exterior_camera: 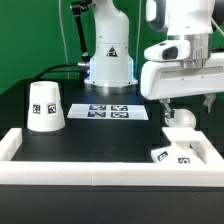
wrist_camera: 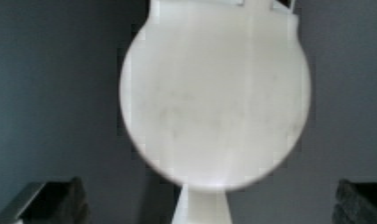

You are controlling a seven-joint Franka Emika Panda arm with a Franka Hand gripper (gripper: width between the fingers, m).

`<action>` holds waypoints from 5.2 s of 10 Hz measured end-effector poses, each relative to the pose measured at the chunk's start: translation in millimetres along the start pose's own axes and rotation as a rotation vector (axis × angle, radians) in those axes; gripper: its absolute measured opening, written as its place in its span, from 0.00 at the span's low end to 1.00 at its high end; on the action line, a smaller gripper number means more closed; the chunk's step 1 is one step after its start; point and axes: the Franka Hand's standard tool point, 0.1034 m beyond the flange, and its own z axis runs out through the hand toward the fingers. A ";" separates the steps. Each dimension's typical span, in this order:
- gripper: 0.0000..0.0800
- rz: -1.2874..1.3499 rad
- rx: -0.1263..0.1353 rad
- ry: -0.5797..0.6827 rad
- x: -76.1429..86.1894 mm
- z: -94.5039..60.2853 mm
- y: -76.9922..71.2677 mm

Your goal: Assemble lamp

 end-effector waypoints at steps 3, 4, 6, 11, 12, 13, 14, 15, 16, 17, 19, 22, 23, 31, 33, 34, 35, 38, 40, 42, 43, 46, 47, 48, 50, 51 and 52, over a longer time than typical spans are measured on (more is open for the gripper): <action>0.87 0.024 0.007 -0.216 1.7 -2.4 -0.1; 0.87 0.029 0.011 -0.286 0.0 -2.9 1.0; 0.87 0.035 0.019 -0.416 3.7 -1.7 2.0; 0.87 0.035 0.044 -0.753 -8.5 12.2 0.7; 0.87 0.035 0.046 -0.784 -10.7 17.6 0.6; 0.87 0.038 0.044 -0.771 -10.0 22.5 0.6; 0.87 0.046 0.040 -0.775 -13.5 26.5 0.1; 0.87 0.050 0.037 -0.778 -16.5 31.0 -0.2; 0.87 0.051 0.037 -0.782 -19.2 34.2 0.3; 0.87 0.051 0.037 -0.777 -21.3 38.8 -0.1; 0.84 0.049 0.036 -0.772 -22.8 42.2 -1.3; 0.72 0.047 0.039 -0.770 -22.1 41.9 0.1; 0.72 0.047 0.043 -0.765 -20.7 39.9 2.9; 0.72 0.017 0.135 -0.703 19.0 -49.2 53.9; 0.72 0.010 0.134 -0.642 28.3 -44.3 58.5; 0.72 0.012 0.138 -0.570 35.3 -41.8 67.5; 0.72 0.020 0.127 -0.497 42.9 -55.9 74.7; 0.72 0.027 0.098 -0.327 70.4 -106.3 87.4; 0.72 0.031 0.067 -0.168 88.0 -114.0 93.1; 0.72 0.038 0.042 -0.066 85.9 -113.3 96.3; 0.72 0.037 0.025 0.023 93.8 -113.9 99.7; 0.72 0.036 -0.016 0.219 113.2 -125.2 102.8; 0.72 0.034 -0.036 0.290 113.9 -124.1 105.0; 0.72 0.033 -0.046 0.321 111.8 -120.8 107.2; 0.72 0.021 -0.088 0.452 112.3 -119.6 112.4; 0.72 0.018 -0.084 0.447 110.7 -116.3 108.8; 0.72 0.016 -0.081 0.446 111.4 -114.8 104.4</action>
Offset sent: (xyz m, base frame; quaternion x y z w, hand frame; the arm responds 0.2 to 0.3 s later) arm 0.0053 -0.0058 0.0008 0.0001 -0.1366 -0.0030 0.9906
